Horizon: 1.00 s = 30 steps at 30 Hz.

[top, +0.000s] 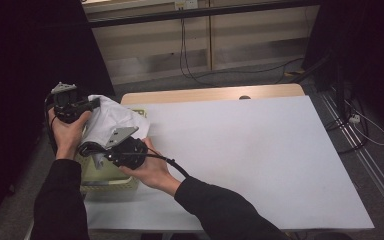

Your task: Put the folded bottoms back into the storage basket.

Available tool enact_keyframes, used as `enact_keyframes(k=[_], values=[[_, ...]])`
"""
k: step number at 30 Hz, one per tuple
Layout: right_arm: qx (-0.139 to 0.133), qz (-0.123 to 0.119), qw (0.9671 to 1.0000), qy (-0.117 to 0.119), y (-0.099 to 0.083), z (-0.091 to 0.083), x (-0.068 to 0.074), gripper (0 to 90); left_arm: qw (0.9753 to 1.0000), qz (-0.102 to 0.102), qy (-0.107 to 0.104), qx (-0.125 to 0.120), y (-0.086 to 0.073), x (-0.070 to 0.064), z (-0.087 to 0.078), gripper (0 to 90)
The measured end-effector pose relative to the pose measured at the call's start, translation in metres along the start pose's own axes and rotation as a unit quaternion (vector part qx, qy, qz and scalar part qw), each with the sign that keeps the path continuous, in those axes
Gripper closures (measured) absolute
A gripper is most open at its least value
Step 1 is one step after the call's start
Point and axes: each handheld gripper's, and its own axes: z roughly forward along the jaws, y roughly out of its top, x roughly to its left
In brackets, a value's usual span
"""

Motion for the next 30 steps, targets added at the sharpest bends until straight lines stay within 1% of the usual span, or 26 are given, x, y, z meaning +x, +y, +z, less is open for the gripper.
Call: enact_keyframes(k=[1,2,5,7,9,13,15,16,17,19,20,23,24,27,29,30], values=[[0.003,-0.003,1.0000,-0.003,-0.002,0.004,0.002,82.2,1.0000,-0.001,0.000,-0.002,-0.002,0.001,0.001,81.4],[0.003,0.000,1.0000,-0.001,-0.003,0.008,0.004,82.3,1.0000,0.000,0.003,0.001,-0.006,0.002,0.002,81.4],[0.005,0.001,1.0000,0.000,-0.003,0.011,0.005,82.3,1.0000,0.001,0.005,0.004,-0.009,0.006,0.003,81.4],[0.005,0.001,1.0000,0.000,-0.003,0.014,0.005,82.3,1.0000,0.001,0.002,0.005,-0.010,0.009,0.003,81.3],[0.007,-0.001,1.0000,0.000,-0.002,0.017,0.005,82.3,0.9999,0.006,0.006,0.006,-0.010,0.011,0.003,81.2],[0.010,0.000,1.0000,0.000,-0.002,0.023,0.005,82.3,0.9998,-0.002,0.018,0.012,-0.013,0.015,0.004,81.2],[0.012,0.000,0.9999,0.001,-0.002,0.026,0.006,82.3,0.9997,-0.002,0.021,0.015,-0.015,0.017,0.004,81.2],[0.013,-0.001,0.9999,0.003,-0.002,0.028,0.006,82.3,0.9994,0.001,0.026,0.023,-0.018,0.020,0.005,81.2],[0.014,0.000,0.9999,0.004,-0.002,0.028,0.006,82.3,0.9994,-0.004,0.026,0.021,-0.020,0.021,0.005,81.2],[0.016,-0.001,0.9999,0.005,-0.002,0.030,0.007,82.3,0.9994,-0.004,0.027,0.021,-0.022,0.023,0.006,81.2],[0.018,-0.001,0.9998,0.009,-0.003,0.032,0.006,82.3,0.9993,-0.008,0.029,0.022,-0.026,0.025,0.007,81.1],[0.020,-0.001,0.9998,0.010,-0.005,0.034,0.005,82.3,0.9992,-0.010,0.029,0.024,-0.030,0.026,0.009,81.2],[0.023,-0.001,0.9997,0.011,-0.006,0.037,0.005,82.3,0.9991,-0.011,0.032,0.026,-0.033,0.027,0.011,81.1],[0.025,-0.001,0.9996,0.011,-0.007,0.040,0.004,82.3,0.9991,-0.013,0.031,0.026,-0.035,0.027,0.013,81.2],[0.027,0.001,0.9996,0.010,-0.009,0.042,0.003,82.3,0.9992,-0.007,0.027,0.029,-0.036,0.026,0.016,81.2],[0.030,0.005,0.9995,0.010,-0.011,0.045,0.002,82.3,0.9990,-0.002,0.030,0.034,-0.037,0.025,0.018,81.2]])
